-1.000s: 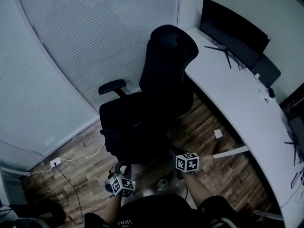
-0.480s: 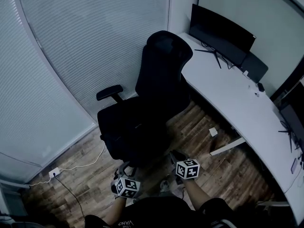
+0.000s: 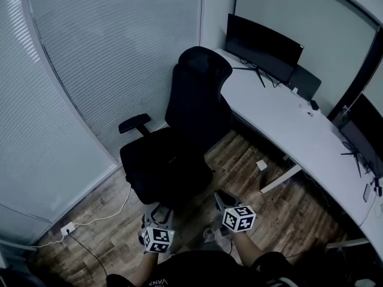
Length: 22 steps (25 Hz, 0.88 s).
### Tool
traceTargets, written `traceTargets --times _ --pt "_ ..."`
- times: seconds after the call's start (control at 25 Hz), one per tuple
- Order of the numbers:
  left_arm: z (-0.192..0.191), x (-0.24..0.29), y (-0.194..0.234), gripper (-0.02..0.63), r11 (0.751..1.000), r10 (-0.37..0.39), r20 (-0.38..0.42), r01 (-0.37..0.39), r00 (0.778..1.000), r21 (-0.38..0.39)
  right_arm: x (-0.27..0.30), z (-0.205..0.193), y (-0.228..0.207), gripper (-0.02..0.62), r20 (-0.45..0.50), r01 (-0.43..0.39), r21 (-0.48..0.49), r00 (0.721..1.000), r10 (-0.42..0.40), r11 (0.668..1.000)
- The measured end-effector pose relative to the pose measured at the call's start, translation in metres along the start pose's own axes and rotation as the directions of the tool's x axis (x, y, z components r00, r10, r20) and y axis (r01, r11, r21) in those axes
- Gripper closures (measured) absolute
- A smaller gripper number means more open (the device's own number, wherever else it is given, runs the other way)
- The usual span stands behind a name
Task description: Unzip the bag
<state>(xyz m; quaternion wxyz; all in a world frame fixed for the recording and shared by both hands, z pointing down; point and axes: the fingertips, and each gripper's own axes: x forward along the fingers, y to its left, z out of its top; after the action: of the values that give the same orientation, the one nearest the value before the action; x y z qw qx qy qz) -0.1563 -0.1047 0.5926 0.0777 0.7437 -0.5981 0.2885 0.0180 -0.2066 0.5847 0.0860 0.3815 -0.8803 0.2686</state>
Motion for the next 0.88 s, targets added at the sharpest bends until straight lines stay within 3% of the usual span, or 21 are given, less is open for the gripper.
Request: traceTargets --times 0.24,0.6,0.88 --pt "0.015 -0.048 0.01 0.426 0.997 -0.012 0.1 0.02 0.995 -0.078 -0.036 0.007 0.039 0.545 0.075 0.046 -0.046 0.996 -0.042 0.998" --pt "0.017 -0.12 0.015 0.43 0.999 -0.033 0.202 0.037 0.979 -0.02 -0.09 0.001 0.105 0.546 0.182 0.088 -0.085 0.981 -0.072 0.992" --pt "0.007 -0.164 0.019 0.534 0.999 -0.052 0.274 0.047 0.96 0.024 -0.11 -0.027 0.146 0.546 0.204 0.106 -0.086 0.975 -0.086 0.991"
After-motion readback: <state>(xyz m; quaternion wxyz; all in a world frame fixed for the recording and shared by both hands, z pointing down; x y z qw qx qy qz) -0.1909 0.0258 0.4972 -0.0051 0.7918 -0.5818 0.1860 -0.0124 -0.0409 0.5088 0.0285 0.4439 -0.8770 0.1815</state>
